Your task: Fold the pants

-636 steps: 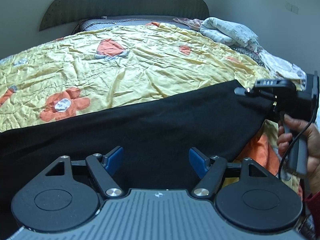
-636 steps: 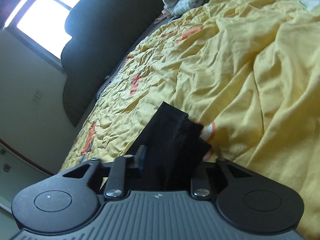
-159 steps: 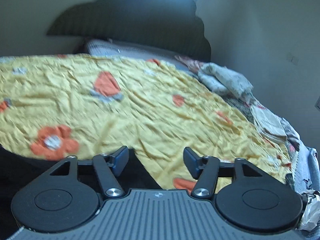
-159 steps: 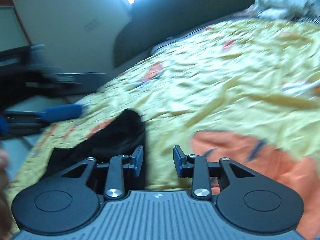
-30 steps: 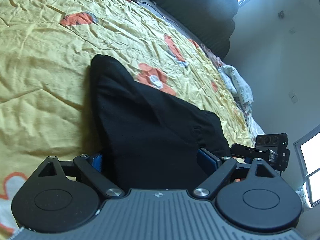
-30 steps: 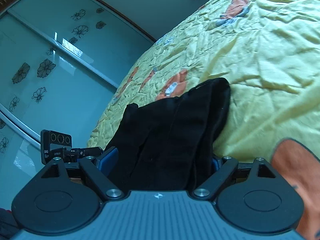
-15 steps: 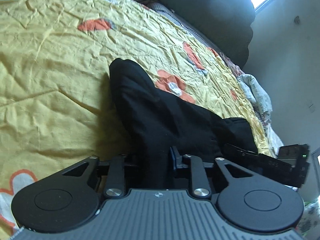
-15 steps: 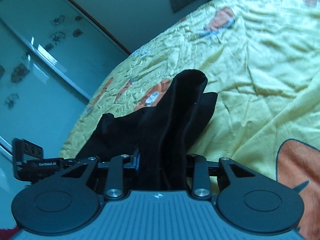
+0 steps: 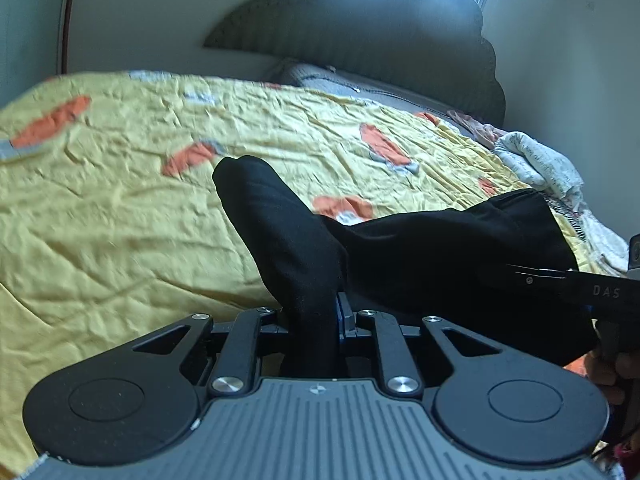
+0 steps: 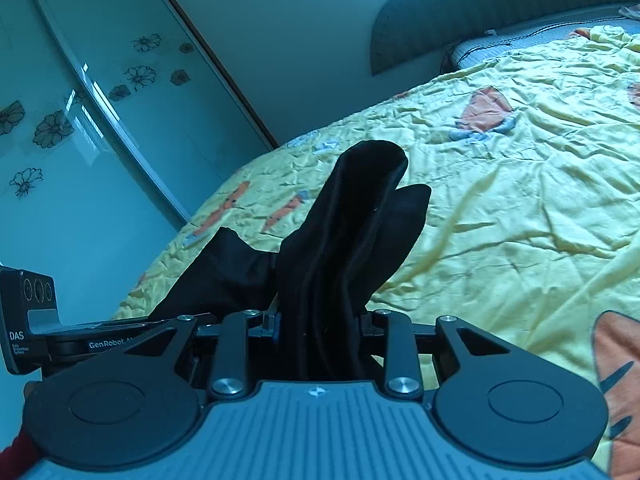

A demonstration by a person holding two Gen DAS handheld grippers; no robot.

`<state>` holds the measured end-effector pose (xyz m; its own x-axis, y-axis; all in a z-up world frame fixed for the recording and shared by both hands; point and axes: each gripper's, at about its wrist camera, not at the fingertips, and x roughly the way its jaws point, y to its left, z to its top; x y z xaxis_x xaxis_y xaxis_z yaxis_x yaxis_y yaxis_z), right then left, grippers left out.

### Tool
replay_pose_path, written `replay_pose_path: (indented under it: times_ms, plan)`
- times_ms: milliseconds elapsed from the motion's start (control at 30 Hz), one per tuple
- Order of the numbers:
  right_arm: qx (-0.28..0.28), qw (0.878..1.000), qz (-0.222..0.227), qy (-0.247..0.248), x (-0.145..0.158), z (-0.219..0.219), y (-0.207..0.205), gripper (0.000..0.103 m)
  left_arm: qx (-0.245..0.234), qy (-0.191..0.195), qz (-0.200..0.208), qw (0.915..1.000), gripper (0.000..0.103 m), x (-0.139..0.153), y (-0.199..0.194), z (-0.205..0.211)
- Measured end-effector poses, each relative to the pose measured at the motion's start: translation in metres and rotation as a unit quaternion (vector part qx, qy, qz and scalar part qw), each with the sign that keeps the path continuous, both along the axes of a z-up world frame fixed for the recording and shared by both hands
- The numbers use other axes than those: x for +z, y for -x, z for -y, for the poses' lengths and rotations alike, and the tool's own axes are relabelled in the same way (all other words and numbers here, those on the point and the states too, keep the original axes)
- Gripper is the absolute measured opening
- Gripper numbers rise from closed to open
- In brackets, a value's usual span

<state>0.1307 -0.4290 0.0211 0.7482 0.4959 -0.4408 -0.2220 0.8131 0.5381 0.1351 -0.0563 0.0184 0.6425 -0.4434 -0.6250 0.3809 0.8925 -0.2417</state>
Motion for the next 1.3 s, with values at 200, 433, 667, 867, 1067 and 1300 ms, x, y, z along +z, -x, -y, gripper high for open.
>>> replay_pose_path:
  times_ms: [200,433,667,867,1067,1300]
  plan:
    - [0.006,1.000,0.014,-0.012,0.008,-0.017,-0.011,0.030,0.022,-0.015,0.021,0.9994,0.020,0.012,-0.003,-0.014]
    - [0.020,0.999,0.027,-0.013,0.016,-0.043,-0.042,0.030,0.052,-0.047,0.046,0.9965,0.020,0.024,-0.021,-0.032]
    - [0.017,0.999,0.022,-0.017,0.014,-0.063,-0.084,0.030,0.081,-0.071,0.053,0.9928,0.020,0.026,-0.052,-0.048]
    - [0.011,1.000,0.005,0.006,-0.001,-0.078,-0.118,0.030,0.098,-0.090,0.043,0.9902,0.020,0.015,-0.076,-0.054]
    - [0.002,0.999,-0.022,0.042,-0.024,-0.090,-0.138,0.030,0.111,-0.095,0.020,0.9890,0.020,-0.005,-0.088,-0.058]
    - [-0.010,0.998,-0.036,0.048,-0.037,-0.086,-0.142,0.043,0.118,-0.102,0.011,0.9877,0.021,-0.014,-0.094,-0.058]
